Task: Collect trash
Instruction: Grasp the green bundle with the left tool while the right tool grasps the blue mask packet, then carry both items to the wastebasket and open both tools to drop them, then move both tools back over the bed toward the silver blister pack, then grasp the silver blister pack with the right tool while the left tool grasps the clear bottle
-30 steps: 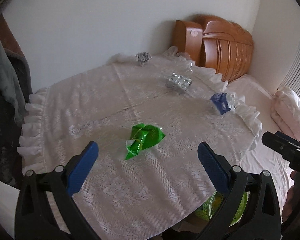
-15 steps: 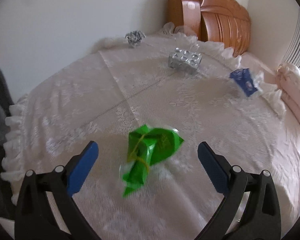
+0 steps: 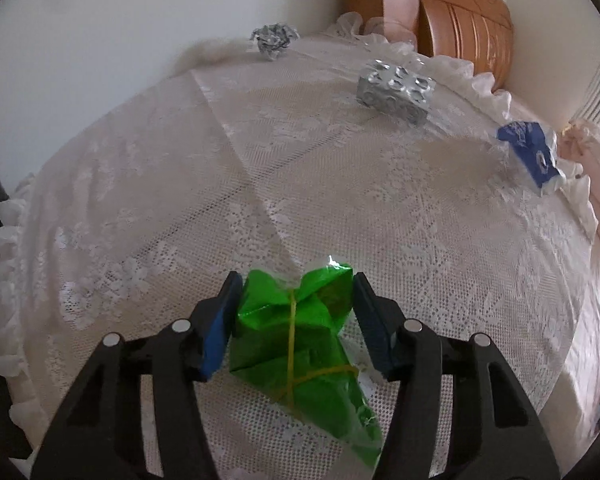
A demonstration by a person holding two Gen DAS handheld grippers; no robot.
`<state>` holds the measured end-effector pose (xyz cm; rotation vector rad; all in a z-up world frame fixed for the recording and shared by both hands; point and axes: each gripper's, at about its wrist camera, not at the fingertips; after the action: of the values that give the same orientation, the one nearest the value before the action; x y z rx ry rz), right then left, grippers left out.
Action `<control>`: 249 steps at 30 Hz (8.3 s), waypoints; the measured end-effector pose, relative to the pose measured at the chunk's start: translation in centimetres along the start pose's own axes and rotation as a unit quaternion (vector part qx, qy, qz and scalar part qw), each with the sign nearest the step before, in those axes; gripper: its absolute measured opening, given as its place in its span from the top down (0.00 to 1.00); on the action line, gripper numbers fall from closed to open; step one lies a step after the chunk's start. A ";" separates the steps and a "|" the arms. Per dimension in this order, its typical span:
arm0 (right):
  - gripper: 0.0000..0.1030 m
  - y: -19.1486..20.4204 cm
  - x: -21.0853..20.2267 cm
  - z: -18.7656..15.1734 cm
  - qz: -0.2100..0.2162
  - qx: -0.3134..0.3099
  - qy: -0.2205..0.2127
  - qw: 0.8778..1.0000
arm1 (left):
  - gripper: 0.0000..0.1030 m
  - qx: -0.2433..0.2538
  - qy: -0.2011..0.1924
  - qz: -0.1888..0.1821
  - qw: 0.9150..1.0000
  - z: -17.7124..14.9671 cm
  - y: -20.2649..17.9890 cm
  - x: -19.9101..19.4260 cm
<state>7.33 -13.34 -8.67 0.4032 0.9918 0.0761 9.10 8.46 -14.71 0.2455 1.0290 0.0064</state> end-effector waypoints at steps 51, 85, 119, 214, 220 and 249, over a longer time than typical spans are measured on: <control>0.33 -8.5 -10.0 -7.2 -0.049 0.108 -0.044 0.992 | 0.48 0.113 -0.080 -0.168 0.976 -0.7 -11.5 -14.9; 0.32 -25.7 -25.6 -17.4 -0.149 0.250 -0.123 0.949 | 0.08 0.361 -0.090 -0.267 0.889 -10.5 -37.1 -22.5; 0.02 -21.3 -17.1 -17.5 -0.110 0.256 -0.035 0.960 | 0.08 0.228 -0.108 -0.264 0.931 -5.8 -26.2 -22.8; 0.30 4.1 11.2 9.6 -0.027 0.049 -0.060 0.997 | 0.08 -0.084 -0.041 -0.062 0.994 12.7 5.8 -1.3; 0.30 0.8 6.5 8.0 -0.058 0.033 -0.065 0.996 | 0.08 -0.054 -0.044 -0.109 0.992 18.3 -1.9 0.3; 0.30 -9.8 0.3 5.0 -0.075 0.099 -0.074 0.989 | 0.41 -0.096 0.039 -0.059 0.993 29.0 -15.6 12.2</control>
<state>10.46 -23.77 -10.02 0.5081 0.8820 -0.1870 38.27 -11.03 -14.05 0.0104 1.1109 0.0083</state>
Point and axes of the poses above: each gripper's, at about its wrist camera, not at the fingertips, and x roughly the way its jaws point, y to its left, z to its top, and after that the axes turned 14 degrees about z, right-handed
